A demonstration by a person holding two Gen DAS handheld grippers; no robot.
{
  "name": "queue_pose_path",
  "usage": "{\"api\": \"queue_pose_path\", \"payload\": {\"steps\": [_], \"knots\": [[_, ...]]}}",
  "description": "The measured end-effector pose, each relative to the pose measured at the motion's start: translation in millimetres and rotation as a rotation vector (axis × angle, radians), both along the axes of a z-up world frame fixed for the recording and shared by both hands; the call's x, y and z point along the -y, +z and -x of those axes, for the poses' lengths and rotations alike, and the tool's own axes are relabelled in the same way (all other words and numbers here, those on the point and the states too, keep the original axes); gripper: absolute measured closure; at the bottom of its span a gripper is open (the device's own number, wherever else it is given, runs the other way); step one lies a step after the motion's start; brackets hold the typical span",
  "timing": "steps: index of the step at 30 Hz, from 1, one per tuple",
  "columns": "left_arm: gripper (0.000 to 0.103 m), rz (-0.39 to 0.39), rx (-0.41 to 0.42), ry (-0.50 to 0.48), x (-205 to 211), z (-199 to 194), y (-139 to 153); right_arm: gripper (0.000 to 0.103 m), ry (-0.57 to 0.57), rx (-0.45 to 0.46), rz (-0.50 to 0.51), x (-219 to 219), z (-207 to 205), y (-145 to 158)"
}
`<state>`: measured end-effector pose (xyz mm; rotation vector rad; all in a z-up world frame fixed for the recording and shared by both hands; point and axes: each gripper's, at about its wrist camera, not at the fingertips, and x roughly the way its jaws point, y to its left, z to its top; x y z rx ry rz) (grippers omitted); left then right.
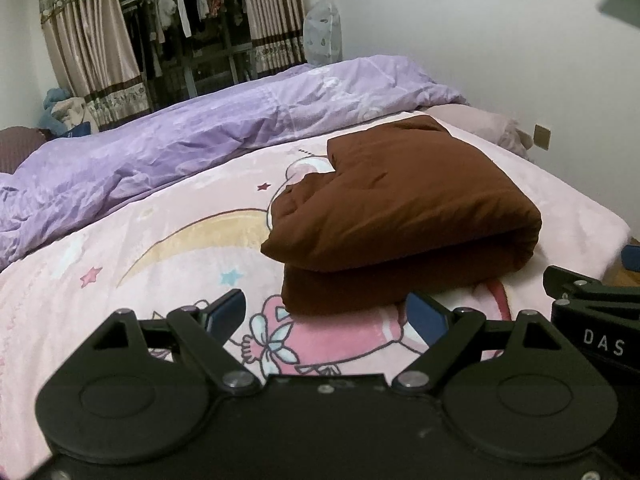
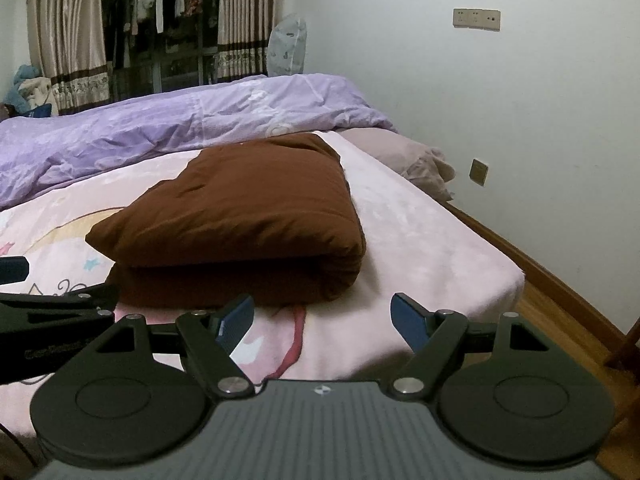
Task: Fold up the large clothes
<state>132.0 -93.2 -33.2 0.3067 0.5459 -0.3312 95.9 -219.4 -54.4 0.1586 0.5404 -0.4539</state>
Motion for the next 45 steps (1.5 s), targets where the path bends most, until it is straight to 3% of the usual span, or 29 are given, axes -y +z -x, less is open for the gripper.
{"api": "queue_pose_path", "payload": {"steps": [45], "knots": [[0.013,0.011,0.016,-0.006,-4.2,4.4,4.2,0.011,0.002,0.004,-0.006,-0.4,4.2,1.9]]}}
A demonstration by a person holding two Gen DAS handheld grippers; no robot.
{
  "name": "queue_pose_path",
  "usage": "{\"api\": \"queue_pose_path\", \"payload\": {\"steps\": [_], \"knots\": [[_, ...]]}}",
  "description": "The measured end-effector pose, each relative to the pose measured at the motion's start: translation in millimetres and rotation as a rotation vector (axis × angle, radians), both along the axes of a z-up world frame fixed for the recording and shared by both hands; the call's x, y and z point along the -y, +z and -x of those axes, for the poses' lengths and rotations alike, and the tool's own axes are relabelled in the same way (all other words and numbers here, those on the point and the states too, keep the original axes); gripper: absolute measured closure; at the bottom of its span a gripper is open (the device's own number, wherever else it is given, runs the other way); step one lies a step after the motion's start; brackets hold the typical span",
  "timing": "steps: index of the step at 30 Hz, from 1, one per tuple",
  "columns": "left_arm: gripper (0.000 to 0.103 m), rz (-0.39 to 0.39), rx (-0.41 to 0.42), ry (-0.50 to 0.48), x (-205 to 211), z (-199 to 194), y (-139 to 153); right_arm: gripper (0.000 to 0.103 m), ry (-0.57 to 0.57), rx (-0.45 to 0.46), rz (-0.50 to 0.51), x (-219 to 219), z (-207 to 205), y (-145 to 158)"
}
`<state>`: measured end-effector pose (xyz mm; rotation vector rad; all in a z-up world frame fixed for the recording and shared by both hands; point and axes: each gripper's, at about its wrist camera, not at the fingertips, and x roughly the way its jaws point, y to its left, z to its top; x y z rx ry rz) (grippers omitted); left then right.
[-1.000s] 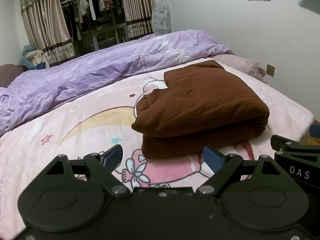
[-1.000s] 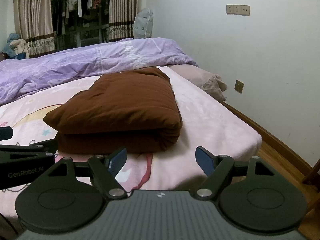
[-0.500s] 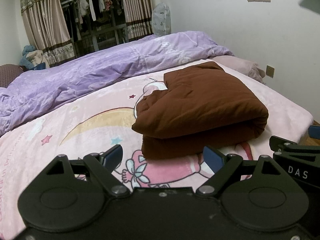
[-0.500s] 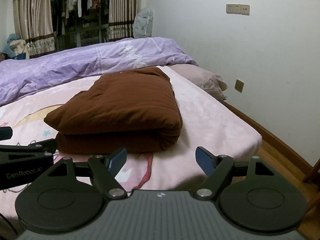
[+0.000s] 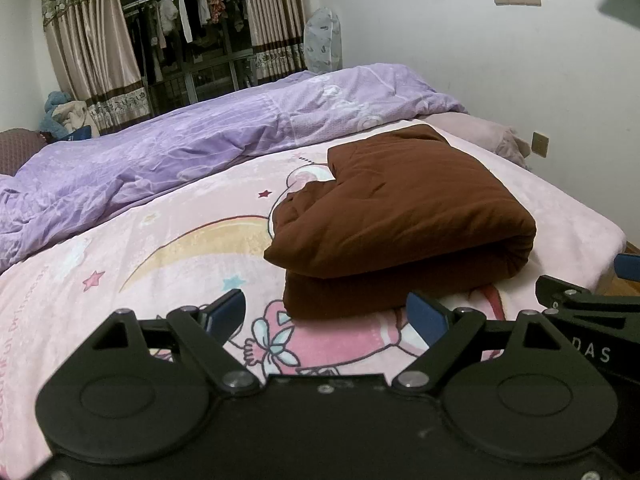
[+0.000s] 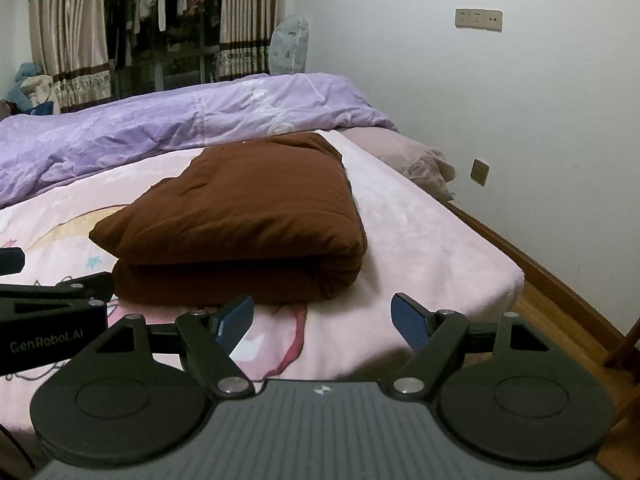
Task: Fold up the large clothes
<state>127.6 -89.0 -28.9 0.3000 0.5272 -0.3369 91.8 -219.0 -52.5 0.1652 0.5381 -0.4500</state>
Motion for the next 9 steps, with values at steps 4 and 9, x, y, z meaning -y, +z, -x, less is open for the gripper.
{"api": "queue_pose_path", "payload": {"steps": [4,9], "knots": [[0.013,0.001,0.001,-0.004,0.8,0.5,-0.2,0.011,-0.001,-0.006,0.001,0.0,-0.2,-1.6],[0.013,0.024,0.043,-0.003,-1.5,5.4,1.0,0.011,0.001,-0.008,0.000,0.4,-0.3,-1.9]]}}
